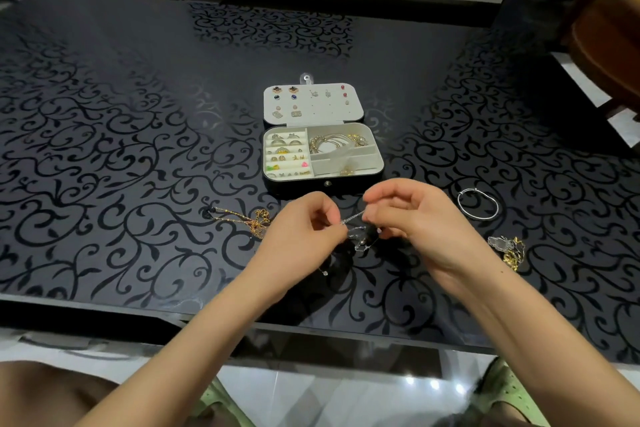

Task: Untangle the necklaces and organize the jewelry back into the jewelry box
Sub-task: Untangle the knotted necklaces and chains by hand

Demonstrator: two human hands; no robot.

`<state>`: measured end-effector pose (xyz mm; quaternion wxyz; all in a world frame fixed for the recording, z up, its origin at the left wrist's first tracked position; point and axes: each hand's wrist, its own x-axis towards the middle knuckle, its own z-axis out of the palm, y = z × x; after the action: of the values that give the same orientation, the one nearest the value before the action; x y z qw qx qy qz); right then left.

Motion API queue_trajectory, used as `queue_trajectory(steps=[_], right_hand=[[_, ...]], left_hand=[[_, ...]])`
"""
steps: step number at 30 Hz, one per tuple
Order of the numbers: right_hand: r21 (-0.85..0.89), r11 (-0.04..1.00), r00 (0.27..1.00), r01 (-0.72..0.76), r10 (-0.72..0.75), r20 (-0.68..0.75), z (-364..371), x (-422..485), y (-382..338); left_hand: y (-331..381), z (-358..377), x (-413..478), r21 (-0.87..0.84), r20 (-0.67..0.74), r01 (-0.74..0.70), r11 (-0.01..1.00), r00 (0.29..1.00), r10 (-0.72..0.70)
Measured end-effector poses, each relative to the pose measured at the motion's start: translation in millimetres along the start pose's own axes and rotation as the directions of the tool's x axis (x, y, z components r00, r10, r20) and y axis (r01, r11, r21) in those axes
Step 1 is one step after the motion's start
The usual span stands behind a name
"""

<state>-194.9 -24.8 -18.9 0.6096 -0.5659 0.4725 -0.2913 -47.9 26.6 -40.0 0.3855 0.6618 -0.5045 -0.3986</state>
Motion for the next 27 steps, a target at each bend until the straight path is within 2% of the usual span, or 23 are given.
queue_trajectory(steps=[2, 5, 8, 13, 16, 21, 23, 25, 27], right_hand=[[0.011, 0.998, 0.998, 0.057, -0.057, 0.026, -1, 1, 0], [-0.006, 0.992, 0.990, 0.124, -0.123, 0.073, -1, 0, -2], [-0.049, 0.984, 0.982, 0.171, -0.166, 0.090, -1, 1, -4], [-0.162, 0.970, 0.981, 0.183, -0.167, 0.103, 0, 5, -4], [-0.227, 0.960, 0.985, 0.162, -0.142, 0.100, 1, 9, 0], [-0.129, 0.988, 0.989, 0.082, -0.065, 0.134, 4, 16, 8], [-0.078, 0.995, 0.990, 0.066, -0.055, 0.131, 3, 19, 10], [-0.058, 0.996, 0.990, 0.061, -0.053, 0.129, 3, 20, 12], [-0.121, 0.989, 0.990, 0.081, -0.066, 0.122, 4, 19, 14]], left_hand=[[2, -3, 1, -0.154, 0.073, 0.057, 0.986, 0.996, -0.046], [5, -5, 5, -0.211, 0.136, 0.087, 0.974, 0.989, -0.059], [7, -7, 9, -0.174, 0.144, 0.069, 0.982, 0.989, -0.044], [4, -10, 12, 0.015, 0.069, -0.030, 0.999, 0.997, 0.029], [1, -10, 13, 0.011, 0.031, -0.041, 0.999, 0.999, 0.041], [-2, -9, 15, 0.091, -0.048, -0.094, 0.991, 0.994, 0.098], [-3, -8, 16, 0.084, -0.065, -0.104, 0.991, 0.992, 0.109], [-3, -8, 16, 0.007, -0.051, -0.118, 0.993, 0.992, 0.118], [-4, -6, 15, -0.098, -0.024, -0.136, 0.986, 0.991, 0.134]])
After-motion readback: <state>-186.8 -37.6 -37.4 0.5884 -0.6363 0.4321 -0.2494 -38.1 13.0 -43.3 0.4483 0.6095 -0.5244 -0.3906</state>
